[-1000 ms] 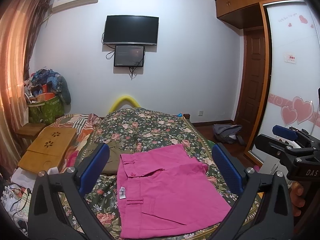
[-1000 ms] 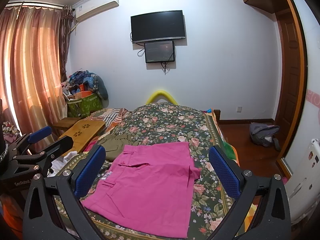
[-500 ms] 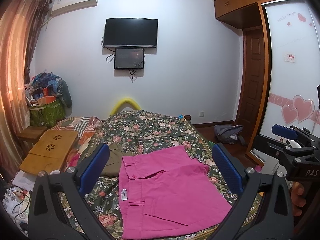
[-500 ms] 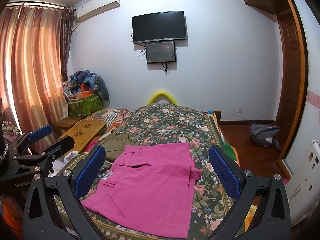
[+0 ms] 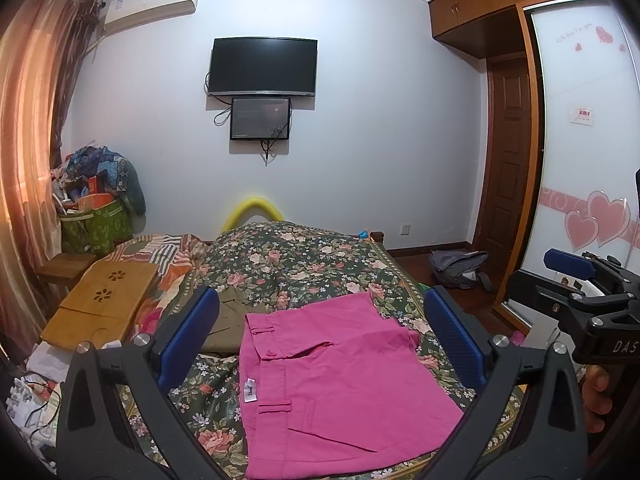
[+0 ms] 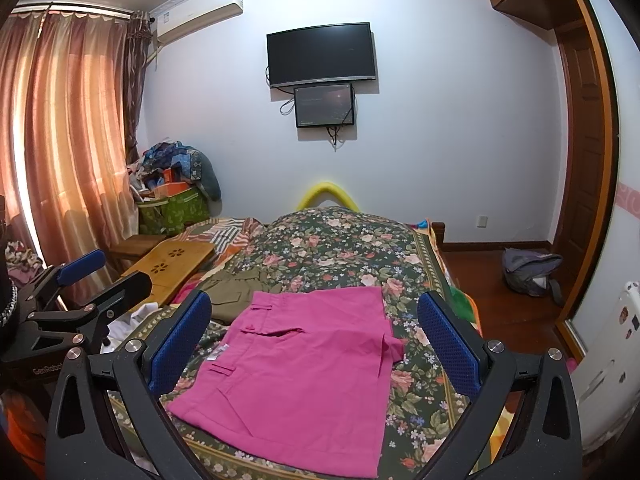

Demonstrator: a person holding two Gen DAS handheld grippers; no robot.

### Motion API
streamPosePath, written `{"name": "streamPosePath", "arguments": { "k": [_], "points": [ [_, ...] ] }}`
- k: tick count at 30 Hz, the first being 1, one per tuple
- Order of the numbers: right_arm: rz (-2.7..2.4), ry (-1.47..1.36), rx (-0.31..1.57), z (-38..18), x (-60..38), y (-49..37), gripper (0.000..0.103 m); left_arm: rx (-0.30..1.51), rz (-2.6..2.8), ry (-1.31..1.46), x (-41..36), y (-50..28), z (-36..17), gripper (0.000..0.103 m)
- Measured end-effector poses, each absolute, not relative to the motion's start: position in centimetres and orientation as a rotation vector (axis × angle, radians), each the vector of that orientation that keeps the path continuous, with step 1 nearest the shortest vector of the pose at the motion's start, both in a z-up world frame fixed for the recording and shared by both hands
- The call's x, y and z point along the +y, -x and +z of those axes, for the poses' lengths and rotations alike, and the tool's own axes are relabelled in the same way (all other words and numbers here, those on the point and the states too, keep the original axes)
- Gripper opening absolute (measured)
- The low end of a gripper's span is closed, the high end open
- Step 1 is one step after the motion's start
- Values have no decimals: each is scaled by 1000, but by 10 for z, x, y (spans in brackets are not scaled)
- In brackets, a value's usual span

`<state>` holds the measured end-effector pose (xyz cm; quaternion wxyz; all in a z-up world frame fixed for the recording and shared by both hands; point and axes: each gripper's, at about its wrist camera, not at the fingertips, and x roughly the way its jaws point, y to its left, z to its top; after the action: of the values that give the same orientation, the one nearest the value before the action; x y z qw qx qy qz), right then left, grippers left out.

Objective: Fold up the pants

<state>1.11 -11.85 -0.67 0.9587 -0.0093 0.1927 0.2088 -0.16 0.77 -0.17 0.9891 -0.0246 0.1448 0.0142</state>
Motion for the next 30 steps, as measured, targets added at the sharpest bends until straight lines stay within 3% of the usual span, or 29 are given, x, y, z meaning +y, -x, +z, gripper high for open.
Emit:
{"name": "streamPosePath", "arguments": {
  "k": [30],
  "points": [
    [410, 21, 409, -17, -118, -27, 103, 308, 56, 21, 11, -21, -7, 103]
  ]
}}
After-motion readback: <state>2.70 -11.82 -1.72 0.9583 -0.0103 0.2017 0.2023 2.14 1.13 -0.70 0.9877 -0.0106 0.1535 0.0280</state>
